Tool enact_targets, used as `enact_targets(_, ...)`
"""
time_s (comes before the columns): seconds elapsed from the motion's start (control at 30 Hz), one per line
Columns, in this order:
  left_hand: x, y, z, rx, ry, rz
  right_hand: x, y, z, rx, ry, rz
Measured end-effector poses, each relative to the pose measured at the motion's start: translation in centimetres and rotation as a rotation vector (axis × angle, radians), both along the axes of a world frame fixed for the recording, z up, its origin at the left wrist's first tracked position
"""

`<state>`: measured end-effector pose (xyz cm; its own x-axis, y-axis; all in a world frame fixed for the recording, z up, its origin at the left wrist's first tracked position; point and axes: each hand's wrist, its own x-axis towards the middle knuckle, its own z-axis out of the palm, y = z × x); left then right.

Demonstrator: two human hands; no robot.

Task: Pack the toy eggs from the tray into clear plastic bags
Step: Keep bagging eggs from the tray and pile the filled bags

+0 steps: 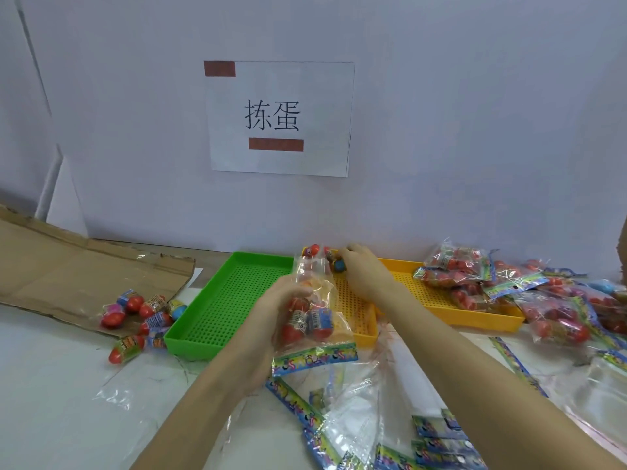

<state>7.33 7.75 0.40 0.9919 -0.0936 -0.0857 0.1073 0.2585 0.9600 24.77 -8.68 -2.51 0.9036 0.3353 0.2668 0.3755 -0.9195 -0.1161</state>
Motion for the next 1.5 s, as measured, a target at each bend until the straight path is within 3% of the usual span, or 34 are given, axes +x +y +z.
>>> enact_targets(0.13, -0.8, 0.0, -0.2, 0.074, -0.128, -0.001, -1.1, -0.2, 0.1, 0.135, -0.003, -0.015)
enact_targets(0.23, -1.7, 0.1, -0.3, 0.123, -0.213, -0.023, -4.0, -1.0, 1.0, 0.443, 0.009, 0.020)
enact_targets(0.43, -1.8, -0.4, -0.4, 0.168, -0.210, -0.032, -12.7, -4.4, 1.5, 1.022, 0.034, 0.105)
enact_targets(0.57, -1.8, -1.1, -1.0, 0.357, -0.265, 0.069, -16.9, -5.1, 1.0, 1.211, 0.003, 0.135)
enact_targets(0.7, -1.5, -1.2, -1.5, 0.455, -0.339, 0.104, -18.2, -4.5, 2.3, 1.251, -0.067, 0.183)
enact_targets(0.87, -1.4, -1.3, -1.8, 0.493, -0.423, 0.082, -20.4, -3.8, 3.7, 1.263, -0.139, 0.407)
enact_targets(1.17, -1.8, -2.0, -1.9, 0.521, -0.565, 0.031, -19.7, -4.9, 3.2, 0.671, -0.208, 0.330)
enact_targets(1.5, -1.7, -1.9, -2.1, 0.574, -0.644, 0.025, -19.5, -5.6, 3.8, 0.546, -0.149, 0.321)
